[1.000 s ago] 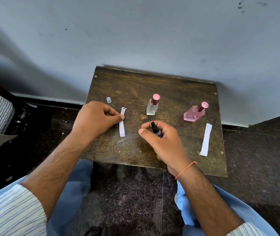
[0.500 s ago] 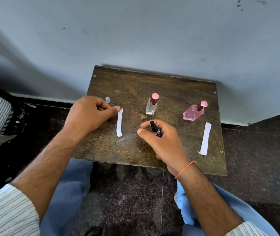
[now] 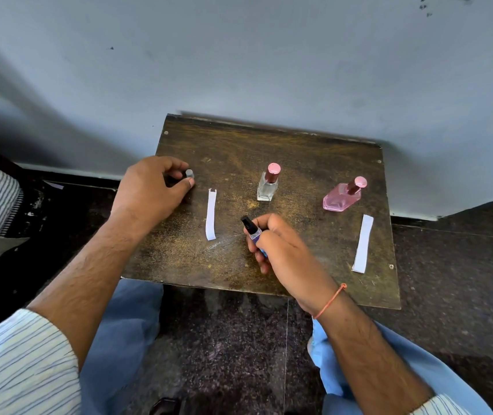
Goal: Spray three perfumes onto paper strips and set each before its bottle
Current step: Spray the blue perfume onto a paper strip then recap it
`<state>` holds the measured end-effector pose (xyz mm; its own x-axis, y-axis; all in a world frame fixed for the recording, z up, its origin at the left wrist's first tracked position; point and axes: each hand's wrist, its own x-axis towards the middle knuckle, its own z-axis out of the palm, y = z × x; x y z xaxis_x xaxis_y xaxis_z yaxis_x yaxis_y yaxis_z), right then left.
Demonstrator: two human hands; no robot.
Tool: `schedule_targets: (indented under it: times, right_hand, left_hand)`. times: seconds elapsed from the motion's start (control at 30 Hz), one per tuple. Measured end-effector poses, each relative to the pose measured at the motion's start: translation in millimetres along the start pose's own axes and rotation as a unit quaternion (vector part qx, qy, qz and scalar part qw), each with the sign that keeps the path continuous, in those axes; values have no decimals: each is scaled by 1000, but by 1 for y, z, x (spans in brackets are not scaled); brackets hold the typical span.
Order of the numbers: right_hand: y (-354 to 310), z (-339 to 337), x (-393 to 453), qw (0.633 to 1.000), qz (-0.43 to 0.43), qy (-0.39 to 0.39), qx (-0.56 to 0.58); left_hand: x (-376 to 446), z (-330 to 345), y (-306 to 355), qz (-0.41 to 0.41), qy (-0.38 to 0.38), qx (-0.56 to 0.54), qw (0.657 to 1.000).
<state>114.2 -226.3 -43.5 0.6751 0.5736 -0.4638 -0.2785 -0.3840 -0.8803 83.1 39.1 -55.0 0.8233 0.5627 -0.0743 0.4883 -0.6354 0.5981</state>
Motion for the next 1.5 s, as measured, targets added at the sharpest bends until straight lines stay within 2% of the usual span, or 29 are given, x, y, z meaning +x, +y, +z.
schedule_targets:
  times: [0.2, 0.33, 0.4, 0.5, 0.7, 0.87, 1.23, 1.5]
  right_hand:
    - [2, 2, -1, 1000, -23, 3, -6]
    - [5, 1, 1, 997, -62, 36, -16]
    - [5, 0, 4, 995, -78, 55, -25]
    - [5, -4, 6, 988, -111, 94, -48]
    - [7, -6, 7, 974, -160, 152, -54]
    - [6, -6, 7, 972, -168, 159, -45]
    - [7, -2, 8, 970, -180, 161, -6]
    - [8, -2, 6, 961, -208, 181, -10]
  left_hand:
    - [4, -1, 1, -3, -7, -6, 1000]
    - [3, -5, 4, -7, -21, -29, 999]
    - [0, -6, 11, -4, -41, -128, 991]
    - [-9, -8, 30, 22, -78, -295, 952]
    - [-25, -3, 41, 90, -126, -397, 904]
    - [-32, 4, 44, 88, -145, -413, 895]
    - [-36, 11, 43, 87, -141, -394, 904]
    - [-38, 15, 47, 81, -167, -419, 889]
